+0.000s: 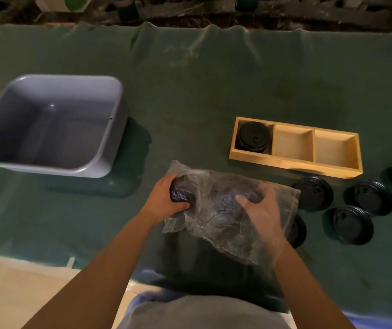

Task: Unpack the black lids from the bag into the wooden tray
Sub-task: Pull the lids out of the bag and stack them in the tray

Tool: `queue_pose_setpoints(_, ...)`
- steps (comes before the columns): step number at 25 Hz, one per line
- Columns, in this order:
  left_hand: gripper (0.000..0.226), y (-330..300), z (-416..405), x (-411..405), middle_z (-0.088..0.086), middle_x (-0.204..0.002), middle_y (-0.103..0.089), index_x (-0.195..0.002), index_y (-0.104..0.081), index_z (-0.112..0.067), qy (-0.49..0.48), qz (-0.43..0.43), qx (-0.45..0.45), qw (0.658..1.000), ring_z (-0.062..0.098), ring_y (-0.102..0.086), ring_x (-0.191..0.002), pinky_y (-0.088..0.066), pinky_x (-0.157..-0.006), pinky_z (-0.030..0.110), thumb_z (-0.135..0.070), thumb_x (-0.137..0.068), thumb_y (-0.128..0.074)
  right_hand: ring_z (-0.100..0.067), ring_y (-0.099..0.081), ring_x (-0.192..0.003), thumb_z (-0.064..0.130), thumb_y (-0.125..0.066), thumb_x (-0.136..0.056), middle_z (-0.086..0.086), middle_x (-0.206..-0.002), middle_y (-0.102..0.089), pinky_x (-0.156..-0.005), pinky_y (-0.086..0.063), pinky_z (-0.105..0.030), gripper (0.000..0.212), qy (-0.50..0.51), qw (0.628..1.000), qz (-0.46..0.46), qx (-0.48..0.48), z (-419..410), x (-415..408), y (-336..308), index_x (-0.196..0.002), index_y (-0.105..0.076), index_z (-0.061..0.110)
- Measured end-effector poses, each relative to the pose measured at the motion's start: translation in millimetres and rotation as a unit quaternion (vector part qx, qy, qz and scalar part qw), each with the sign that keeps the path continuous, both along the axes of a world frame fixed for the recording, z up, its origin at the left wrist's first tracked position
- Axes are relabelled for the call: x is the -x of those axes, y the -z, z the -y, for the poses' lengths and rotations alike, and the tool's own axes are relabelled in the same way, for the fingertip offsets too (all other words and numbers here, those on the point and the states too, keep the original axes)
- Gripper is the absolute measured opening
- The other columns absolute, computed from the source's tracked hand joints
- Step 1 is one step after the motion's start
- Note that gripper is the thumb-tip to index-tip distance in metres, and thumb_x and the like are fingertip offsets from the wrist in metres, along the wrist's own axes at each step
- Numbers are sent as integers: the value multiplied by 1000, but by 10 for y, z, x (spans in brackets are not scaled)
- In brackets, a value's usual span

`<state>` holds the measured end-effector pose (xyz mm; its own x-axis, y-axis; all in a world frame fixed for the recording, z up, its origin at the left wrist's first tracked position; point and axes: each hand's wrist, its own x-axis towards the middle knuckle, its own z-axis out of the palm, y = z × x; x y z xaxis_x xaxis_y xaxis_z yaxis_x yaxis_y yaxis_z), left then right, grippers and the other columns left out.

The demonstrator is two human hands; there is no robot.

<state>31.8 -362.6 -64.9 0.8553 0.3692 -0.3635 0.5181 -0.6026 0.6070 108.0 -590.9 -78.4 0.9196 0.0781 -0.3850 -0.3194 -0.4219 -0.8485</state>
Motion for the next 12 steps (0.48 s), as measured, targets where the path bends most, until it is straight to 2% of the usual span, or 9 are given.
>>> queue_pose_setpoints(2,90,-3,8,7,12,-138,-42,-138,-34,-13,-2,1,-1,1000,26,-40,-127,-31,-107,33,-21,-62,-82,-8,-50,-91,29,-74,-73,14,-93,-50,-79,-36,-23,35,-42,999,31,12,-58,-17,22,-98,-49,28)
queue_pose_setpoints(4,90,-3,14,10,12,-139,-41,-138,-33,-12,1,2,-2,1000,26,-38,-128,-29,-108,32,-20,-63,-82,-13,-50,-100,24,-71,-77,6,-99,-51,-84,-37,-23,27,-71,995,52,38,-176,-92,36,-98,-55,19)
queue_pose_setpoints(6,89,-7,24,10,12,-140,-40,-138,-33,-11,7,1,-4,1000,26,-37,-130,-28,-108,33,-21,-63,-82,-14,-53,-99,19,-71,-78,3,-102,-50,-85,-40,-18,33,-57,997,33,28,-289,-150,22,-106,-54,13)
queue_pose_setpoints(8,89,-11,22,7,12,-140,-40,-138,-32,-11,10,-3,-7,1000,26,-36,-130,-28,-108,34,-21,-64,-81,-3,-53,-89,15,-71,-78,7,-102,-48,-78,-40,-3,49,-47,999,3,-24,-367,-141,6,-119,-46,11)
queue_pose_setpoints(9,90,-11,15,8,12,-140,-40,-138,-32,-11,10,-4,-7,1000,27,-36,-130,-29,-108,34,-21,-64,-81,-2,-52,-88,17,-72,-78,9,-104,-48,-78,-41,-3,55,-50,998,-20,-43,-391,-124,2,-125,-44,12)
queue_pose_setpoints(12,88,-19,8,13,13,-138,-42,-137,-34,-10,12,-3,-6,1000,28,-39,-128,-32,-109,37,-21,-63,-81,-12,-53,-104,22,-73,-77,2,-116,-51,-96,-46,-29,56,-67,995,-69,-38,-343,-77,60,-127,-48,15)
